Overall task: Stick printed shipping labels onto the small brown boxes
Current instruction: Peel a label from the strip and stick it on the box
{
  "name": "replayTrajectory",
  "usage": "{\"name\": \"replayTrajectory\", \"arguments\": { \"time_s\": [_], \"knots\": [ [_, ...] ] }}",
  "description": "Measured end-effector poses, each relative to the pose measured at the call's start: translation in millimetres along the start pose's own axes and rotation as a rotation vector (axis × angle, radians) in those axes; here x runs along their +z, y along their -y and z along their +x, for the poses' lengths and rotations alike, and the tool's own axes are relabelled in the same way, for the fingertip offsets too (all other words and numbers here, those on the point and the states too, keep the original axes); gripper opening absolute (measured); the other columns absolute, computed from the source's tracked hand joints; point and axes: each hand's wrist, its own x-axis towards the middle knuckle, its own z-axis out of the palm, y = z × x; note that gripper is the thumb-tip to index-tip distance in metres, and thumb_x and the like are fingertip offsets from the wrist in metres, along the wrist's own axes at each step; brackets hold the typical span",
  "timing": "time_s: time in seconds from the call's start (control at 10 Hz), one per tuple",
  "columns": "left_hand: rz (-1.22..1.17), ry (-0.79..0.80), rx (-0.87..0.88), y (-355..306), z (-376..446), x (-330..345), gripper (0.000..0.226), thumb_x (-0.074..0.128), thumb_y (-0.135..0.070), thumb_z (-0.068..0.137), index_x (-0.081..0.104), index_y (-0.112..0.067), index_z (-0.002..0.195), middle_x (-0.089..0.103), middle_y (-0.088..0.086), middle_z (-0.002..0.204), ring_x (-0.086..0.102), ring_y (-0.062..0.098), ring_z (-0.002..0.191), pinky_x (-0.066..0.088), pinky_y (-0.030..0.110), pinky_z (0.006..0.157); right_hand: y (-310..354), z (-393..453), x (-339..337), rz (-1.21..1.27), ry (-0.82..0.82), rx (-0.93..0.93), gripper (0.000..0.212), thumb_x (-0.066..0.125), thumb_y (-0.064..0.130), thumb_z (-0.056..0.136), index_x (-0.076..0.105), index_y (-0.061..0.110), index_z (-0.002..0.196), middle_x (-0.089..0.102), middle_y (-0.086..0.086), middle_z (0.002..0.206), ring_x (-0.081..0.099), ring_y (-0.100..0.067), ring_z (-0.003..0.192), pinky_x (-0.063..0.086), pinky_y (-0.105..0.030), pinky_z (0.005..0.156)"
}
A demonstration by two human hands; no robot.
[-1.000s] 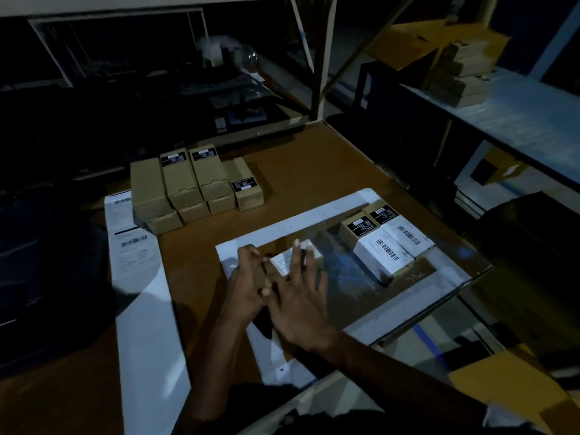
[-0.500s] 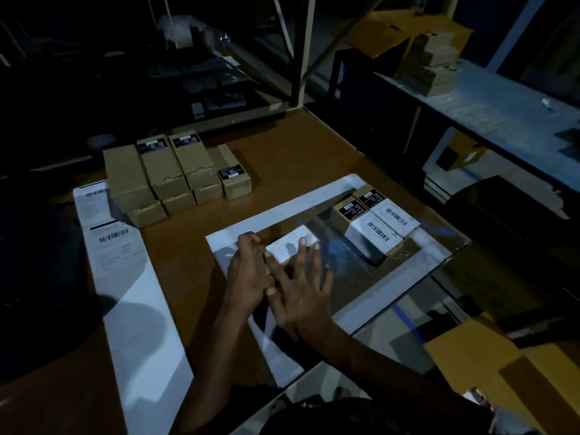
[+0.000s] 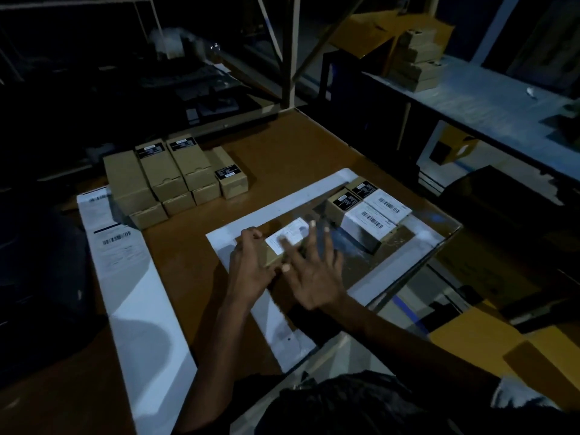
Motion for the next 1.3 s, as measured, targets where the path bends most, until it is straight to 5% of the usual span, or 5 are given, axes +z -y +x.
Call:
{"name": "replayTrajectory", "arguments": {
  "time_s": [0.3,0.5,0.8,1.1,1.3],
  "knots": [
    [0.089,0.045,0.05,-23,-10,3,0.079,0.087,-0.015,0.069,0.037,-0.03,0.128,0.047,-0.015,0.116,0.04,0.011,0.116,0.032,0.035,0.094,-40,13,-22,0.464,-0.15,0.089,0.083,0.034,0.066,0.097,-0.001,0.023,0.159,0.018,-0.007,0.165,0.017,-0.03,0.15,0.025,-0.057,0.117],
    [0.272,0.038,0.182,-49,-4,18,0.075,0.085,-0.024,0.072,0.036,-0.045,0.124,0.043,-0.012,0.14,0.02,0.013,0.134,0.02,0.035,0.108,-103,28,-46,0.747,0.073,0.033,0.022,0.069,0.036,0.093,0.059,0.026,0.11,0.066,0.013,0.102,0.066,-0.014,0.103,0.051,-0.015,0.076],
    [0.329,-0.032,0.092,-90,11,48,0.067,0.058,-0.03,0.07,0.047,-0.029,0.137,0.031,-0.008,0.152,0.014,0.024,0.146,0.012,0.039,0.117,-155,30,-79,0.936,0.257,-0.151,0.049,0.085,0.039,0.076,0.051,0.021,0.107,0.061,0.005,0.11,0.062,-0.008,0.108,0.054,-0.027,0.08],
    [0.268,-0.334,-0.34,-54,1,129,0.063,0.065,-0.046,0.08,0.045,-0.027,0.136,0.053,0.001,0.137,0.051,0.024,0.127,0.047,0.044,0.101,-143,11,-67,0.099,0.212,-0.094,0.067,0.055,0.076,0.072,0.035,0.038,0.124,0.033,0.003,0.134,0.046,-0.023,0.119,0.048,-0.036,0.091],
    [0.115,-0.392,-0.404,-73,-32,154,0.049,0.061,-0.007,0.093,0.047,-0.017,0.139,0.058,0.004,0.128,0.059,0.026,0.113,0.045,0.024,0.088,-153,12,-64,0.025,0.271,-0.19,0.086,0.058,0.074,0.079,0.022,0.035,0.147,0.021,-0.003,0.152,0.036,-0.031,0.133,0.048,-0.04,0.097]
  ]
}}
